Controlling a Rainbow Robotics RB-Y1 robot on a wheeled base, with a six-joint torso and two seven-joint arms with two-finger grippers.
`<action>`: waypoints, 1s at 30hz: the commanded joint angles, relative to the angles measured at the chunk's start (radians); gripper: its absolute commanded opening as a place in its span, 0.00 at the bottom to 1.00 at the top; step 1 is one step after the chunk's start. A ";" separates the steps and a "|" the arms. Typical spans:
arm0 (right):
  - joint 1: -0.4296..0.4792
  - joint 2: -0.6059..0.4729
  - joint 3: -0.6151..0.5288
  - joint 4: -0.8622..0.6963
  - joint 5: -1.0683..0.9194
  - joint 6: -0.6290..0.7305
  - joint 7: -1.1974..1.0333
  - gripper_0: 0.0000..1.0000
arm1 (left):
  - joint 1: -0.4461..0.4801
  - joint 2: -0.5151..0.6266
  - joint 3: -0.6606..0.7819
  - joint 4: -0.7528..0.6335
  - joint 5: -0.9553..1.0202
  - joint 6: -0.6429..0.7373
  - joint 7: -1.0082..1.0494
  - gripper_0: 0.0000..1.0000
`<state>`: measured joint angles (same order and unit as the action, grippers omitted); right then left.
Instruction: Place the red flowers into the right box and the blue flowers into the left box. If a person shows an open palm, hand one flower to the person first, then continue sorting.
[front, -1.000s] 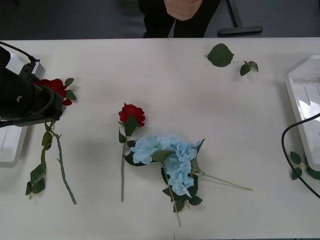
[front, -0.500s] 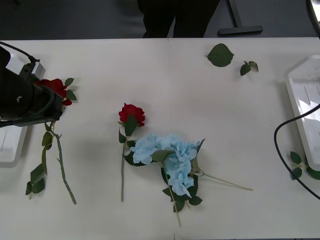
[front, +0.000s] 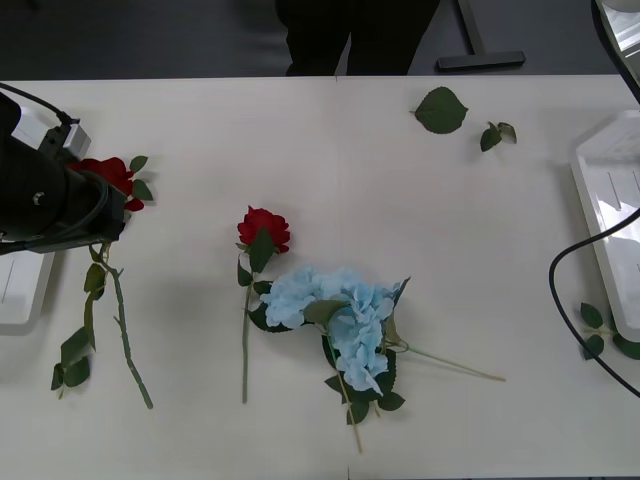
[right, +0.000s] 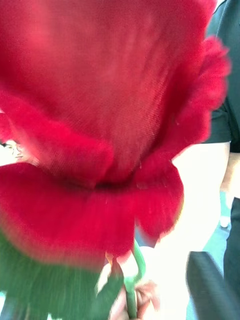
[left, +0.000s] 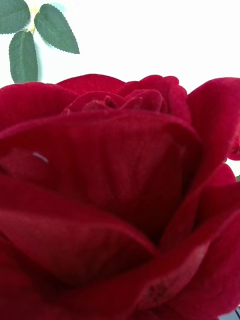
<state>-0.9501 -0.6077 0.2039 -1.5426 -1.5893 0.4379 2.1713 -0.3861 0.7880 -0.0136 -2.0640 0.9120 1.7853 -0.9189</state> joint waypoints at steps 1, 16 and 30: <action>-0.052 0.003 0.006 -0.007 -0.024 -0.013 0.013 0.90 | 0.003 0.045 0.018 -0.030 -0.007 0.000 -0.038 0.00; 0.131 -0.192 0.006 -0.031 -0.265 0.360 0.051 0.97 | 0.003 0.045 0.018 -0.030 -0.007 0.000 -0.038 0.00; 0.665 -0.541 0.008 -0.378 -0.219 0.470 0.374 0.97 | 0.003 0.045 0.018 -0.030 -0.007 0.000 -0.038 0.00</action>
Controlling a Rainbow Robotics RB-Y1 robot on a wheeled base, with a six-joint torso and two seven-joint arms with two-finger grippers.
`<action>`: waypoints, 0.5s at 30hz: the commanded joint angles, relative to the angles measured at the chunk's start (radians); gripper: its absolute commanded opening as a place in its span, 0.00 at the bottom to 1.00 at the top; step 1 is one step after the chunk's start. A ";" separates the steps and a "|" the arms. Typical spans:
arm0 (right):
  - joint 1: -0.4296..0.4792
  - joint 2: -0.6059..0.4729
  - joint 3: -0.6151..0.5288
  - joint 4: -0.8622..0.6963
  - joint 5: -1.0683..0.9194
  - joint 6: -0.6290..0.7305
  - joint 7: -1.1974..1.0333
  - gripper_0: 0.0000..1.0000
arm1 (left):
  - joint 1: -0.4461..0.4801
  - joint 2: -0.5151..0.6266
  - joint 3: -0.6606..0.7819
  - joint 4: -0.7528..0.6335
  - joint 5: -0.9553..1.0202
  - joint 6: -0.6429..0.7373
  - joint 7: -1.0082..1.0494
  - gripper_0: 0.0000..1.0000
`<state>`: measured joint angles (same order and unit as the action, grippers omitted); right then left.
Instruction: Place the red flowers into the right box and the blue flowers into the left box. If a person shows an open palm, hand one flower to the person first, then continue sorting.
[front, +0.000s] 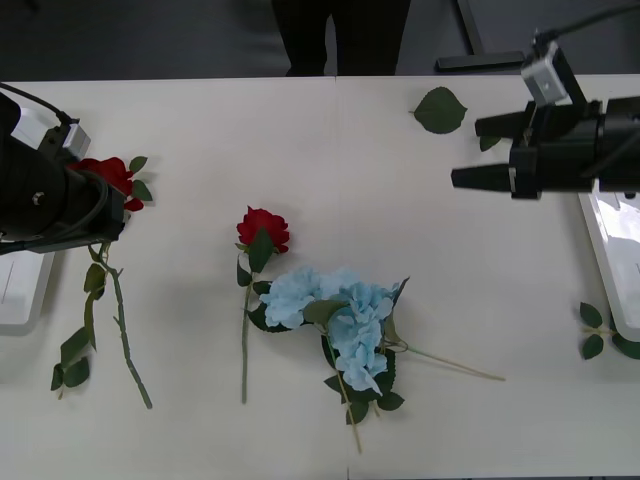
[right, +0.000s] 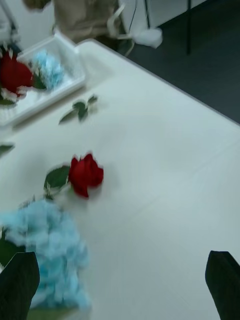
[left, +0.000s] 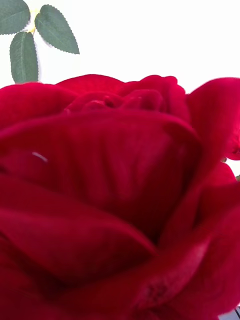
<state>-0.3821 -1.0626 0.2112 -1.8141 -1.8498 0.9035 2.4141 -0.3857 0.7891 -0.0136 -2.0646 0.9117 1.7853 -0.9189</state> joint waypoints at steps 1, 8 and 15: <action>0.126 -0.102 0.001 -0.134 0.075 0.005 0.165 0.97 | 0.002 0.044 0.018 -0.029 -0.007 0.000 -0.038 0.00; 0.264 -0.125 0.010 -0.298 0.337 0.052 0.275 0.97 | 0.002 0.044 0.018 -0.029 -0.007 0.000 -0.038 0.00; 0.282 -0.122 0.162 -0.396 0.557 -0.006 0.178 0.97 | 0.007 0.036 0.011 -0.022 -0.013 -0.014 -0.047 0.00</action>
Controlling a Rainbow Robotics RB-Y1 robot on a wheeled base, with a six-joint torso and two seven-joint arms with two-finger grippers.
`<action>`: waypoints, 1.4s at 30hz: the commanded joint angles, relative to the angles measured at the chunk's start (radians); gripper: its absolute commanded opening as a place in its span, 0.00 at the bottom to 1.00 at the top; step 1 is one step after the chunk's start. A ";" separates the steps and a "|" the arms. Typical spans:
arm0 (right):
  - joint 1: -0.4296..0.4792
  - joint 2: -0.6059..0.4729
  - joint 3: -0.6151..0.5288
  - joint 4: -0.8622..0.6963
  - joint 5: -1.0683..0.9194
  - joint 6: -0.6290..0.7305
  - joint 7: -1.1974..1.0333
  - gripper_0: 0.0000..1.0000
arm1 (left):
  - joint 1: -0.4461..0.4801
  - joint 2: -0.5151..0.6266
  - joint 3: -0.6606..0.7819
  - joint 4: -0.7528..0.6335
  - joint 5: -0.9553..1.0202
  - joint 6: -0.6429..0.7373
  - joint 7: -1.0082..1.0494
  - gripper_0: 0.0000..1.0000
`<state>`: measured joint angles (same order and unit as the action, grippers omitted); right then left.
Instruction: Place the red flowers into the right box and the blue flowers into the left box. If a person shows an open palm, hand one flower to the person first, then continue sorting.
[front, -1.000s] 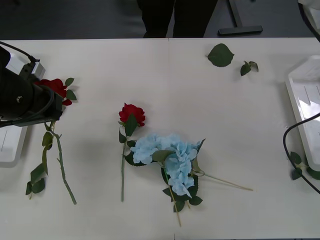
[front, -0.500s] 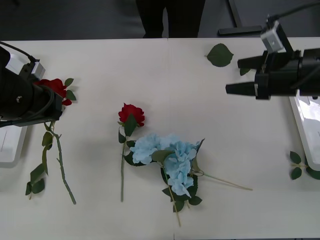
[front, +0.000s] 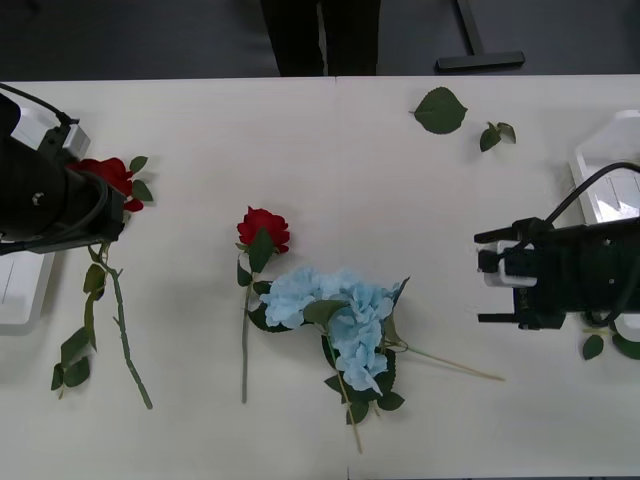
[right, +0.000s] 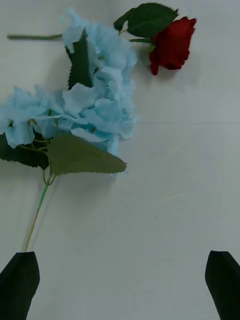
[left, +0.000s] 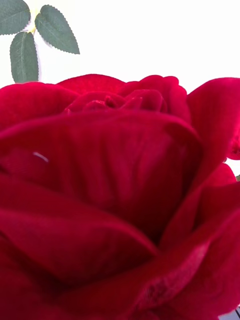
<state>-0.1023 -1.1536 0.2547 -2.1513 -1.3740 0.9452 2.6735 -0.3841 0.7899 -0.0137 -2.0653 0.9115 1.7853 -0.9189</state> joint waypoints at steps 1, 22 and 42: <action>0.003 -0.031 0.132 -0.061 0.096 -0.049 -0.101 0.97 | 0.005 0.034 0.009 -0.021 -0.014 -0.020 -0.049 0.00; -0.103 0.157 0.413 -0.122 0.760 0.219 -0.793 0.97 | -0.150 -0.265 -0.239 -0.033 -0.361 -0.584 -0.078 0.00; -0.137 0.164 0.408 -0.114 0.797 0.259 -0.980 0.97 | -0.185 -0.538 -0.374 -0.071 -0.566 -0.909 -0.040 0.00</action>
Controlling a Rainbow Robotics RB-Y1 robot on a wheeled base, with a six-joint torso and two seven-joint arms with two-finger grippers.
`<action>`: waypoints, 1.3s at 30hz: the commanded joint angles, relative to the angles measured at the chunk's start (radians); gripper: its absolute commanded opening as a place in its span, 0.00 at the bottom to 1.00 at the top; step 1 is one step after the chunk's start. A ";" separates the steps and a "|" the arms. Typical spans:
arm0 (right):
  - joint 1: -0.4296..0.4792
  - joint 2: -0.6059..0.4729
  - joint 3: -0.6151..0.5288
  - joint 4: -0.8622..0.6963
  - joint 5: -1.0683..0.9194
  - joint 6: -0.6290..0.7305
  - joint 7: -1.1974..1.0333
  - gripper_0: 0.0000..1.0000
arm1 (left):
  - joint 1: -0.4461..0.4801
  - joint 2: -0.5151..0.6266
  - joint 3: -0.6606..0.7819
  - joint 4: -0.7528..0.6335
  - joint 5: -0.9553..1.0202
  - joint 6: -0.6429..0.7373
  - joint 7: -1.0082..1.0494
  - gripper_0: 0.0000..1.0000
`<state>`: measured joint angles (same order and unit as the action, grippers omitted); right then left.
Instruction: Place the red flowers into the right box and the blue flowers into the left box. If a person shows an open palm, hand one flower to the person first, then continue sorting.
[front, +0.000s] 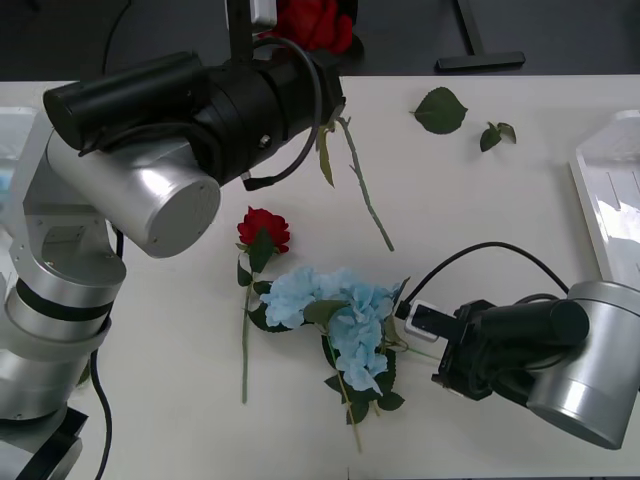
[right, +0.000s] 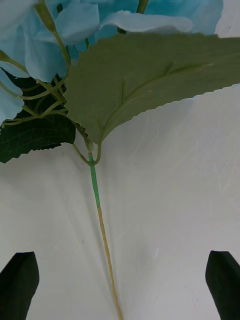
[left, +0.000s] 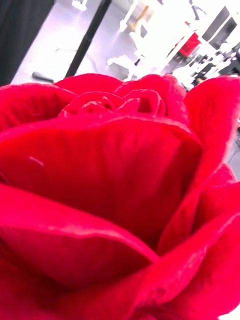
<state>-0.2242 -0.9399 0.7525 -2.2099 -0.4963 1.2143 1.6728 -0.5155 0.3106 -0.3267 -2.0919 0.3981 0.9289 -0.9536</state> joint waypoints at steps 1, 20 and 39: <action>-0.006 -0.063 -0.140 -0.065 -0.131 -0.010 0.041 0.97 | -0.052 -0.073 -0.075 -0.045 -0.067 -0.067 -0.001 0.00; 0.048 0.075 -0.725 0.062 -0.981 -0.019 0.413 0.97 | -0.052 -0.119 -0.146 -0.045 -0.162 -0.223 0.067 0.00; -0.107 0.196 -0.645 0.190 -0.926 -0.050 0.372 0.00 | -0.051 -0.062 -0.144 -0.045 -0.160 -0.237 0.125 0.00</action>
<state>-0.3006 -0.7053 0.0760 -2.0093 -1.4357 1.1803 2.0782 -0.5192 0.2214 -0.4554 -2.0927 0.2473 0.7145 -0.8845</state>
